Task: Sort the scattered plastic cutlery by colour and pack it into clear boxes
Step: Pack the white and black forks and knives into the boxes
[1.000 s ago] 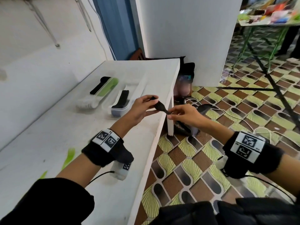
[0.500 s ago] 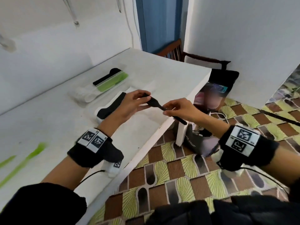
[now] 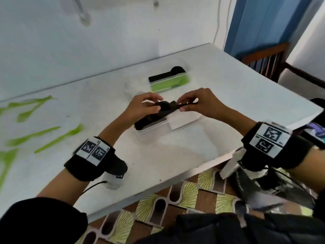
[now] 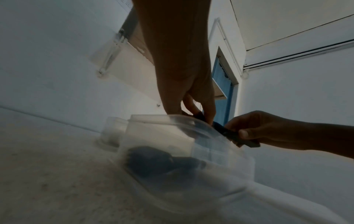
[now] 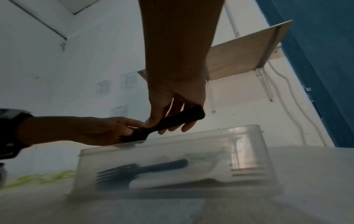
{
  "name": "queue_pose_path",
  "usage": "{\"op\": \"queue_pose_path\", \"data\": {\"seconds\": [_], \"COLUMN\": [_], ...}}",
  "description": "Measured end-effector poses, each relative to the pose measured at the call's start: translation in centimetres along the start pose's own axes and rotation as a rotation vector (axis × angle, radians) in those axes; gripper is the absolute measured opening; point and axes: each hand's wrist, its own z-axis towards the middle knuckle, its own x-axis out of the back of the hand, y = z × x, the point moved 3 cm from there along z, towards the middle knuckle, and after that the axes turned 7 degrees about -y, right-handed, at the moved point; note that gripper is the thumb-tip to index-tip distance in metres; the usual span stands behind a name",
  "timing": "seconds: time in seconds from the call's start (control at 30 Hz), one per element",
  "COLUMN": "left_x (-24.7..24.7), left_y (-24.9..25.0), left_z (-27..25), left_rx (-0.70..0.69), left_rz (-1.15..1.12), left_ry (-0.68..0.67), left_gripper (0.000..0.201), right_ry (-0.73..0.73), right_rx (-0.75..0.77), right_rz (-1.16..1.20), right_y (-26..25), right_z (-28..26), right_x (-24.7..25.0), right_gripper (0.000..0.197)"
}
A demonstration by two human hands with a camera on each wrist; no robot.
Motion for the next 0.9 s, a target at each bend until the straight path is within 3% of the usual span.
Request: {"op": "queue_pose_path", "data": {"seconds": [0.3,0.43,0.9], "left_x": [0.0,-0.9,-1.4], "left_y": [-1.5,-1.7,-2.0], "left_z": [-1.4,-0.8,-0.7], "left_rx": [0.057,0.095,0.188], "left_rz": [0.242,0.545,0.698], "left_ry": [0.153,0.048,0.067], "left_gripper": [0.028,0.031,0.018], "right_ry": [-0.308,-0.403,-0.478], "right_rx": [0.156,0.193,0.122], "right_rz": [-0.158,-0.15,-0.015], "right_y": [1.4,1.8,2.2], "right_z": [5.5,6.3,6.5], "right_x": [-2.7,-3.5,-3.4], "right_gripper": [0.03,0.029,0.03]}}
